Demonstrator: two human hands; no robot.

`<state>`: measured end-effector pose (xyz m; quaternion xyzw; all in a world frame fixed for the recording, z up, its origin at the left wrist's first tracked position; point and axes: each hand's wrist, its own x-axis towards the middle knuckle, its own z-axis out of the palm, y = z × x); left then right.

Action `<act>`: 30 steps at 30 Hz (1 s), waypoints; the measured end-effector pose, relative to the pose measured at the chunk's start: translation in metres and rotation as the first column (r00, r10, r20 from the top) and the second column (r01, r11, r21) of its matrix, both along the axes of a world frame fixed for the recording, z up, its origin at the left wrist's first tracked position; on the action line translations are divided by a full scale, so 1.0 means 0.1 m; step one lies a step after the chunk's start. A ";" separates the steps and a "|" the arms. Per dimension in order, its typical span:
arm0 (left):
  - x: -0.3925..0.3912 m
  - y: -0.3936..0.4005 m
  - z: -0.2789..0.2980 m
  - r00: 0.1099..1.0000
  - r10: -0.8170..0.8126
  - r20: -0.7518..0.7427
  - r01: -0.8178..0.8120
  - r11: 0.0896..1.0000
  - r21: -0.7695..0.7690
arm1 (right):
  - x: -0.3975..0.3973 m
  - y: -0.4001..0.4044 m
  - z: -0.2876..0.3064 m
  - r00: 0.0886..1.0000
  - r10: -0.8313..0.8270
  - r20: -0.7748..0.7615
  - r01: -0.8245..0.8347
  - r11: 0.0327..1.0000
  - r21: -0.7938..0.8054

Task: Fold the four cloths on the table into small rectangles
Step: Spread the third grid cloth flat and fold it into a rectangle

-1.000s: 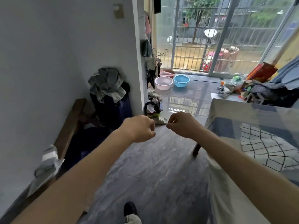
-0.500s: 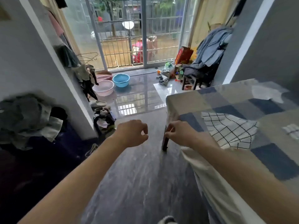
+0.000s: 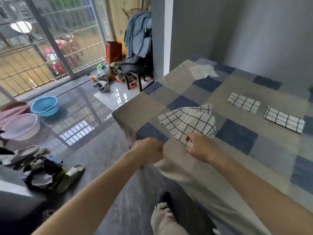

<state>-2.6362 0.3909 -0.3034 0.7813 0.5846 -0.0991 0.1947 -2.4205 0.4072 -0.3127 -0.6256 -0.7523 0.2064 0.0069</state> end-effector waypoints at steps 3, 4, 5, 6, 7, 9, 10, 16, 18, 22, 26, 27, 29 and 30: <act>0.13 0.45 -0.26 0.992 -0.112 -0.050 0.104 0.985 -0.140 | 0.12 0.32 -0.26 0.991 -0.016 0.135 0.009 0.998 0.054; 0.16 0.60 -0.37 0.988 -0.150 -0.049 0.139 0.975 -0.175 | 0.15 0.42 -0.36 0.986 -0.053 0.158 0.046 0.998 0.047; 0.18 0.75 -0.46 0.982 -0.179 -0.053 0.165 0.965 -0.202 | 0.19 0.52 -0.45 0.981 -0.096 0.166 0.093 0.995 0.026; 0.20 0.89 -0.54 0.977 -0.206 -0.060 0.189 0.957 -0.219 | 0.22 0.61 -0.53 0.976 -0.138 0.168 0.139 0.990 0.005; 0.23 1.06 -0.61 0.971 -0.229 -0.067 0.209 0.952 -0.226 | 0.26 0.72 -0.60 0.969 -0.177 0.172 0.182 0.983 -0.012; 0.28 1.33 -0.73 0.971 -0.230 -0.070 0.212 0.956 -0.200 | 0.34 0.90 -0.71 0.953 -0.217 0.210 0.227 0.974 -0.024; 0.29 1.45 -0.78 0.976 -0.211 -0.052 0.200 0.966 -0.167 | 0.36 0.97 -0.76 0.947 -0.221 0.235 0.235 0.971 -0.032; 0.33 1.88 -1.05 0.981 -0.187 -0.041 0.188 0.982 0.013 | 0.44 1.13 -1.01 0.927 -0.265 0.266 0.296 0.952 -0.084; 0.38 2.00 -1.13 0.989 -0.149 -0.020 0.150 0.986 0.072 | 0.47 1.18 -0.97 0.926 -0.323 0.195 0.333 0.943 -0.019; 0.49 2.32 -1.16 0.994 -0.089 0.056 0.076 0.976 0.202 | 0.57 1.25 -0.68 0.884 -0.462 -0.073 0.466 0.882 0.072; 0.68 2.68 -0.90 0.969 -0.025 0.245 -0.002 0.994 0.107 | 0.81 1.35 -0.24 0.679 -0.621 -0.392 0.651 0.756 -0.069; 0.72 2.74 -0.80 0.911 0.026 0.411 -0.013 0.999 -0.035 | 0.88 1.38 -0.13 0.615 -0.651 -0.444 0.691 0.717 -0.093; 0.80 2.75 -0.61 0.673 0.185 0.716 0.147 0.915 -0.376 | 1.01 1.46 0.07 0.550 -0.702 -0.452 0.755 0.649 -0.089; 0.83 2.74 -0.56 0.605 0.206 0.769 0.269 0.857 -0.440 | 1.07 1.49 0.17 0.536 -0.720 -0.441 0.775 0.627 -0.080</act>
